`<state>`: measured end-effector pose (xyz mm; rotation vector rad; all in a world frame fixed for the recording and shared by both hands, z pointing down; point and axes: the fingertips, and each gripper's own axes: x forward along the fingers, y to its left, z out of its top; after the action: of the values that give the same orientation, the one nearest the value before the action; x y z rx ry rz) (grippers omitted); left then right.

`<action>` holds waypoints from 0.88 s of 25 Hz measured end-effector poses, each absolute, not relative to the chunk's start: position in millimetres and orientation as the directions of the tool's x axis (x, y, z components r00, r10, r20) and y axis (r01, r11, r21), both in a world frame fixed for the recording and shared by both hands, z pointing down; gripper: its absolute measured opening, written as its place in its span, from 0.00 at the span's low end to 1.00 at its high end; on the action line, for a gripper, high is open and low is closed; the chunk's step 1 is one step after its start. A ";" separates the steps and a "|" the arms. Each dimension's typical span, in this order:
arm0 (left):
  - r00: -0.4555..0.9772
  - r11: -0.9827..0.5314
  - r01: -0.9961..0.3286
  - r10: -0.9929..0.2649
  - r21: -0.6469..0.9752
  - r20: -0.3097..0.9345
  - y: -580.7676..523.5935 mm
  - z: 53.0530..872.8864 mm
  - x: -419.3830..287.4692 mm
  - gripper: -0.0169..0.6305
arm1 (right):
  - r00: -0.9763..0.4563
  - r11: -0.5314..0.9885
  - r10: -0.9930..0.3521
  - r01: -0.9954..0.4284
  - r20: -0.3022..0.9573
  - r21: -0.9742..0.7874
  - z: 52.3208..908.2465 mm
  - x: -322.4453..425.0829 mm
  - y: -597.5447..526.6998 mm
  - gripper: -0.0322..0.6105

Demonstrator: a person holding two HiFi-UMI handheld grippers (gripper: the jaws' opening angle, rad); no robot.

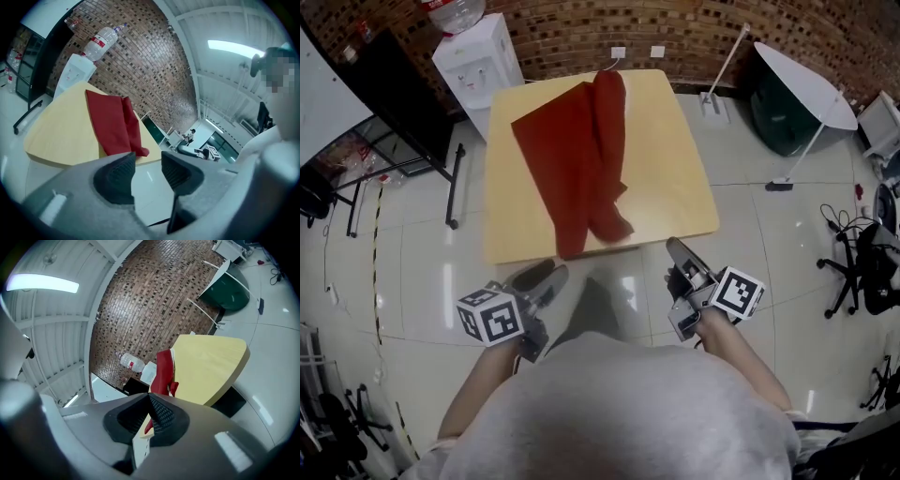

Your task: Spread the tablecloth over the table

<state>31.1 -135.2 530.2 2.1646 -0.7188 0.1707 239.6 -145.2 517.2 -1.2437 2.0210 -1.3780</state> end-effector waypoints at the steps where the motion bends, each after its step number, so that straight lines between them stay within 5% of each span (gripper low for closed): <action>1: 0.826 -0.478 -0.552 -0.423 0.683 0.371 -137.3 541.4 30.2 0.32 | -0.524 0.115 -0.837 -0.449 0.158 -0.886 519.9 238.6 -149.5 0.05; 9: 0.837 -0.306 -0.534 -0.323 0.788 0.442 -157.7 617.6 29.8 0.41 | -0.577 0.146 -0.798 -0.466 0.174 -0.873 523.1 227.5 -169.3 0.05; 22: 0.918 -0.078 -0.226 -0.350 0.971 0.185 -177.6 619.6 52.8 0.40 | -0.658 0.117 -0.730 -0.385 0.184 -0.916 560.4 205.5 -179.8 0.21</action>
<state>52.8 -177.6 619.6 1.6647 -0.4467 -0.1090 205.5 -179.8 560.4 -1.0910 2.0878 -1.5557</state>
